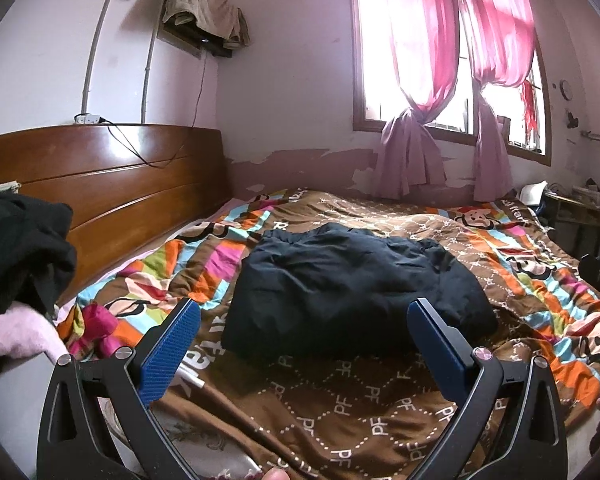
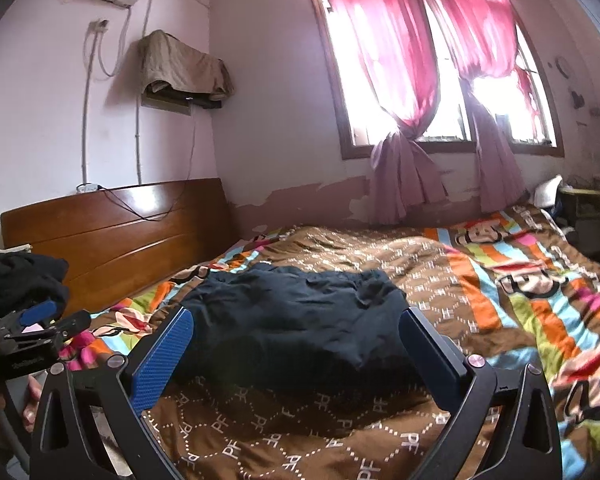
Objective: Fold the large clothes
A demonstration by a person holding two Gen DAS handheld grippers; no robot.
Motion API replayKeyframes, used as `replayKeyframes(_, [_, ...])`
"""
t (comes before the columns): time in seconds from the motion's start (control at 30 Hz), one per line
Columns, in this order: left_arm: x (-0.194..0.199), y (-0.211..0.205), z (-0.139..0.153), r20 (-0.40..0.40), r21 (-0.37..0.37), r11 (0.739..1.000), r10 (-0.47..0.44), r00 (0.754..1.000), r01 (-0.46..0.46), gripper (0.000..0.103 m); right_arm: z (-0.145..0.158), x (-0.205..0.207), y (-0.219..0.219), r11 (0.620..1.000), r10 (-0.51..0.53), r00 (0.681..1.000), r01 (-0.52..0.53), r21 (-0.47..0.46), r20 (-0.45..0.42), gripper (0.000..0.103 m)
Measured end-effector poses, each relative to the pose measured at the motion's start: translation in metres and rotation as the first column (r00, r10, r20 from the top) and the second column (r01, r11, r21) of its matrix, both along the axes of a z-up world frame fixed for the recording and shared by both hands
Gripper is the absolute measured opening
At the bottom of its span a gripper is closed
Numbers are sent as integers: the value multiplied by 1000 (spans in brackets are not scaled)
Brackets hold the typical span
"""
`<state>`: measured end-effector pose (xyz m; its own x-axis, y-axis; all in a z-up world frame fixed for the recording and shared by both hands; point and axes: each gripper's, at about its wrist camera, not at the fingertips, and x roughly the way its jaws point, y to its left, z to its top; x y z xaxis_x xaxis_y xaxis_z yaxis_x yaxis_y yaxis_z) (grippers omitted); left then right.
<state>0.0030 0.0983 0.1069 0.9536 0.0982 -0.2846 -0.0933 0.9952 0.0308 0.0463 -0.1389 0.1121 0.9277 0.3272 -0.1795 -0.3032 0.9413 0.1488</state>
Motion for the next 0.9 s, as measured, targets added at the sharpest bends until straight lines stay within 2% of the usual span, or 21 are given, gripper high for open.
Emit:
replayKeyframes(0.27, [2,1,-27,-38,5,1000,6,999,-6,101,-31,5,2,999,-39,997,38,-14,-68,103])
replayKeyframes(0.4, [5,2,-44,-73,-21,1000,6,997,-8,101,-47,6,10,997,-44,995,38,-61,-91,103])
replayKeyframes(0.57, [5,-2,-60,-108,-12,1000,-1,994,0,101,-62,6,14,997,-47,992,38,-73,-120,103])
replayKeyframes(0.77, [5,-12,-66,-119,28,999,-25,993,28,101,-72,7,18,995,-43,989,30,-94,-141,103])
replayKeyframes(0.9, [6,-12,-68,-122,23,999,-24,992,27,101,-76,10,18,995,-49,986,33,-96,-161,103])
